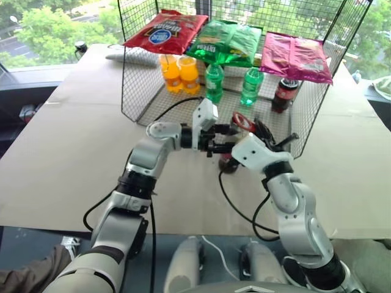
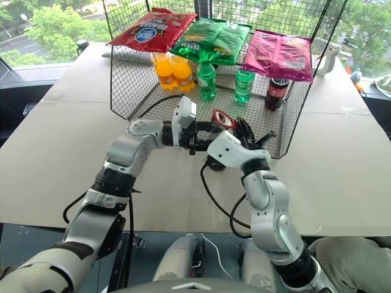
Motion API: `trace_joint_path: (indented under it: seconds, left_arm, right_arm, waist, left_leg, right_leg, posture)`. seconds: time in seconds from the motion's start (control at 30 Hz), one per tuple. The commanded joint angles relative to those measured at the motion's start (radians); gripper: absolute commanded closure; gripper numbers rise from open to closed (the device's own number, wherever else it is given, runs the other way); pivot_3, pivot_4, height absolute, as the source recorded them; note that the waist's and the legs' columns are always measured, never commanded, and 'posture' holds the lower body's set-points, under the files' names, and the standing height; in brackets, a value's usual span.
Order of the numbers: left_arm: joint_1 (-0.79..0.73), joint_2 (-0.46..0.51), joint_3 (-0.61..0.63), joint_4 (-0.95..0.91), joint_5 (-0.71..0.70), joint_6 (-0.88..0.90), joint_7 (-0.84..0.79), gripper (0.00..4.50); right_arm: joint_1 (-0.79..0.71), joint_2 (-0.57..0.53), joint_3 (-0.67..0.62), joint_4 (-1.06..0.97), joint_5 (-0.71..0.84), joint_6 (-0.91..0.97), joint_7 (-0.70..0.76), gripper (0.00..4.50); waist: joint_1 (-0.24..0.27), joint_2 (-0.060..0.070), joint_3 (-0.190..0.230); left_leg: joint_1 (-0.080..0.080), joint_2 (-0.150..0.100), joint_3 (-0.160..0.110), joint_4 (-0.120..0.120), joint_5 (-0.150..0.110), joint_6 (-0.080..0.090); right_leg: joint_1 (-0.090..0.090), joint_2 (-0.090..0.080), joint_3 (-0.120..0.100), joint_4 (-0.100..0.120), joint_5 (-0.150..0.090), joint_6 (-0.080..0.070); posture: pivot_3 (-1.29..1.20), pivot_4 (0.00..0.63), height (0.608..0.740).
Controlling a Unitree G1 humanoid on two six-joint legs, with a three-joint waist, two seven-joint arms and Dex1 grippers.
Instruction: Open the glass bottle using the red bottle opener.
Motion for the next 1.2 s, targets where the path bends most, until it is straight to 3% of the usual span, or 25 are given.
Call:
trace_joint_path:
  seconds: [0.03, 0.6, 1.2]
  left_arm:
    - [-0.059, -0.015, 0.021, -0.039, -0.005, -0.020, 0.034, 2.27]
    - [-0.034, -0.026, 0.016, -0.001, 0.022, -0.080, 0.031, 2.27]
    - [-0.018, -0.036, 0.017, 0.012, 0.030, -0.118, 0.038, 2.27]
  right_arm:
    - [0.038, -0.022, 0.035, 0.044, -0.019, -0.037, 0.049, 4.50]
    - [-0.036, -0.194, -0.104, -0.023, 0.007, -0.157, 0.305, 4.50]
    - [-0.060, -0.220, -0.155, -0.013, 0.017, -0.213, 0.366, 4.50]
  waist:
    - [0.000, 0.000, 0.000]
    - [0.003, 0.000, 0.000]
    - [0.004, 0.000, 0.000]
  left_leg:
    - [0.000, 0.000, 0.000, 0.000, 0.000, 0.000]
    - [0.000, -0.001, -0.001, 0.000, -0.001, 0.001]
    - [0.000, -0.001, -0.001, 0.000, -0.001, 0.001]
  right_leg:
    - [0.000, 0.000, 0.000, 0.000, 0.000, 0.000]
    - [0.000, -0.001, -0.001, 0.000, 0.000, 0.000]
    - [0.000, -0.002, -0.001, 0.000, 0.000, 0.000]
  posture:
    - [0.00, 0.150, 0.740]
    - [0.00, 0.150, 0.740]
    - [0.00, 0.150, 0.740]
